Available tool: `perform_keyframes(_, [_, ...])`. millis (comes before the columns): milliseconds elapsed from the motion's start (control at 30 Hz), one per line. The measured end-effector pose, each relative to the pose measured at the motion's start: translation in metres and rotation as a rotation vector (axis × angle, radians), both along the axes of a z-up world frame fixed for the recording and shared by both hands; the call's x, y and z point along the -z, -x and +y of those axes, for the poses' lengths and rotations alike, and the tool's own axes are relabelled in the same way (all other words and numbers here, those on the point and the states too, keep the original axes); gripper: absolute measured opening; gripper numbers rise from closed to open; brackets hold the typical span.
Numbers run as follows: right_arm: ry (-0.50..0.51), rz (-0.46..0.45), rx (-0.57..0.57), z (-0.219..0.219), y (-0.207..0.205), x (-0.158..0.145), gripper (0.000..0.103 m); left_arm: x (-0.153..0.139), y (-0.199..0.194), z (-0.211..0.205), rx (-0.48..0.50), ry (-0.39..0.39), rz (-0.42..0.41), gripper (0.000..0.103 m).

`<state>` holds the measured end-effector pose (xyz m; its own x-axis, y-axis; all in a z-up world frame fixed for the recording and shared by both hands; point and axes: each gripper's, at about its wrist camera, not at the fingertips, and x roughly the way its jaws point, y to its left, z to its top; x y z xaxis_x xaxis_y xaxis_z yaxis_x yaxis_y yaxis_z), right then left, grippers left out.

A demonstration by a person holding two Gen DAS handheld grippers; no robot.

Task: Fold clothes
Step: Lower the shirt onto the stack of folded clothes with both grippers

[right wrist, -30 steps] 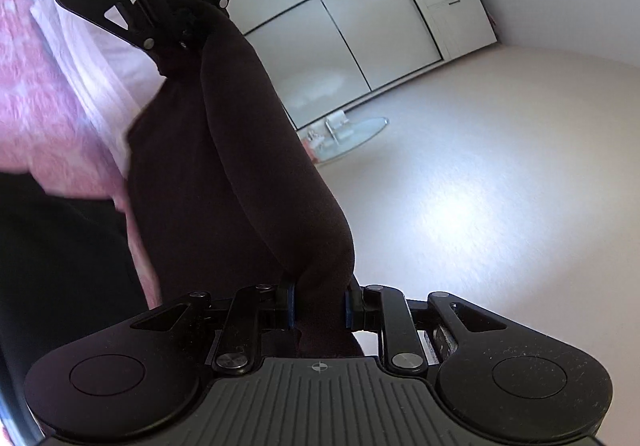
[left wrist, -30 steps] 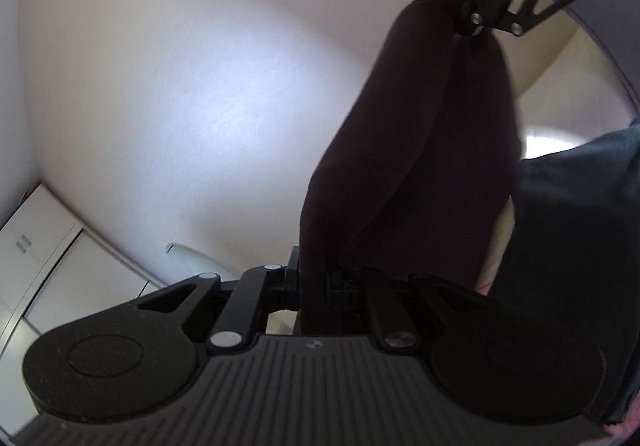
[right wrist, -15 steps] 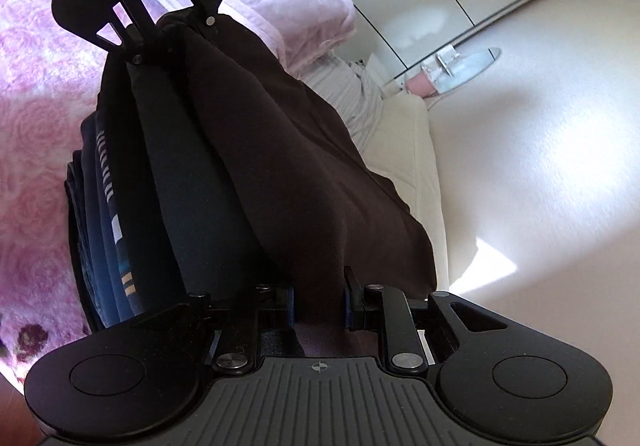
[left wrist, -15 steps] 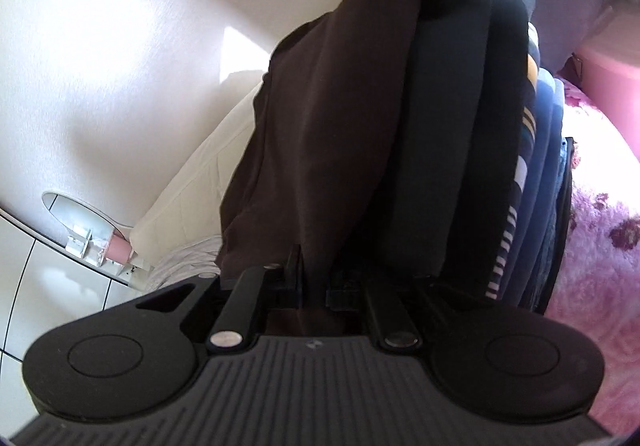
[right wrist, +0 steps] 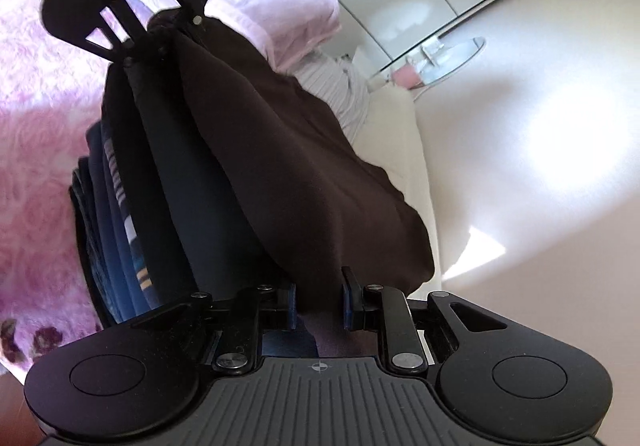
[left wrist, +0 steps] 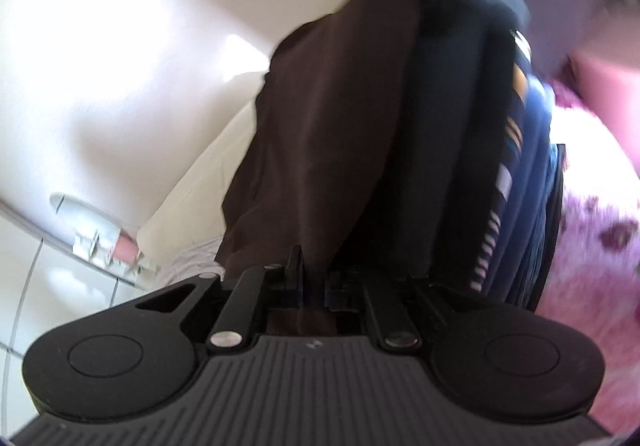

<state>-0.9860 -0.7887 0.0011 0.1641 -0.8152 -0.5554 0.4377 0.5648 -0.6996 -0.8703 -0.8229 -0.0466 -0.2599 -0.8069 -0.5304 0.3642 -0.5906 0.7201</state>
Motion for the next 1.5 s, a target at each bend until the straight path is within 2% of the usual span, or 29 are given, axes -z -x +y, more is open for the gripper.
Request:
perform_keyframes(133, [-0.010, 0.010, -0.002, 0.008, -0.003, 0.004, 0.019, 0.014, 0.002, -0.004, 0.013, -0.006, -0.044, 0.007])
perform_keyframes(267, [-0.010, -0.023, 0.010, 0.010, 0.003, 0.000, 0.018, 0.007, -0.007, -0.010, -0.006, -0.014, -0.001, 0.007])
perform_keyframes(433, [0.013, 0.050, -0.023, 0.000, -0.001, 0.025, 0.019, 0.020, -0.005, -0.015, 0.004, -0.003, -0.028, 0.006])
perform_keyframes(500, [0.033, 0.096, -0.026, -0.007, 0.000, 0.029, 0.031, 0.019, -0.006, -0.021, -0.007, -0.010, -0.019, 0.005])
perform_keyframes(567, [0.084, 0.135, -0.011, -0.010, 0.003, 0.039, 0.050, 0.019, -0.007, -0.023, -0.011, -0.009, -0.020, 0.005])
perform_keyframes(700, [0.045, 0.103, 0.009, -0.017, 0.012, 0.037, 0.051, 0.020, -0.006, -0.034, -0.017, -0.006, -0.018, 0.005])
perform_keyframes(733, [0.027, 0.092, 0.014, -0.020, 0.013, 0.037, 0.046, 0.019, -0.005, -0.039, -0.021, -0.006, -0.014, 0.005])
perform_keyframes(767, [0.010, 0.082, 0.020, -0.023, 0.014, 0.037, 0.017, 0.018, -0.004, -0.043, -0.025, -0.006, -0.011, 0.005])
perform_keyframes(867, [-0.003, 0.066, 0.029, -0.025, 0.016, 0.027, 0.012, 0.010, -0.002, -0.053, -0.033, 0.003, -0.011, 0.005])
perform_keyframes(967, [0.047, 0.017, 0.042, -0.007, 0.017, 0.000, 0.011, -0.013, -0.008, -0.050, -0.053, 0.053, 0.050, 0.005])
perform_keyframes(1000, [0.056, -0.011, 0.051, -0.001, 0.019, -0.009, 0.011, -0.011, -0.008, -0.052, -0.056, 0.040, 0.049, 0.005])
perform_keyframes(1067, [0.032, 0.029, 0.045, 0.001, 0.018, 0.012, 0.011, 0.000, -0.008, -0.056, -0.059, 0.003, 0.035, 0.005])
perform_keyframes(1167, [-0.004, 0.092, 0.036, 0.004, 0.016, 0.044, 0.012, 0.010, -0.015, -0.052, -0.050, 0.004, 0.003, 0.004])
perform_keyframes(1200, [0.010, 0.101, 0.045, 0.004, 0.015, 0.046, 0.012, 0.014, -0.017, -0.050, -0.046, 0.006, -0.009, 0.005])
perform_keyframes(1233, [0.020, 0.102, 0.049, 0.004, 0.015, 0.044, 0.012, 0.008, -0.013, -0.022, -0.056, 0.001, 0.002, 0.005])
perform_keyframes(1333, [0.037, 0.109, 0.059, 0.005, 0.014, 0.039, 0.018, 0.009, -0.019, 0.007, -0.071, -0.002, 0.016, 0.006])
perform_keyframes(1500, [0.052, 0.067, 0.126, 0.023, 0.025, 0.030, 0.045, 0.012, -0.023, 0.031, -0.083, 0.000, 0.033, 0.008])
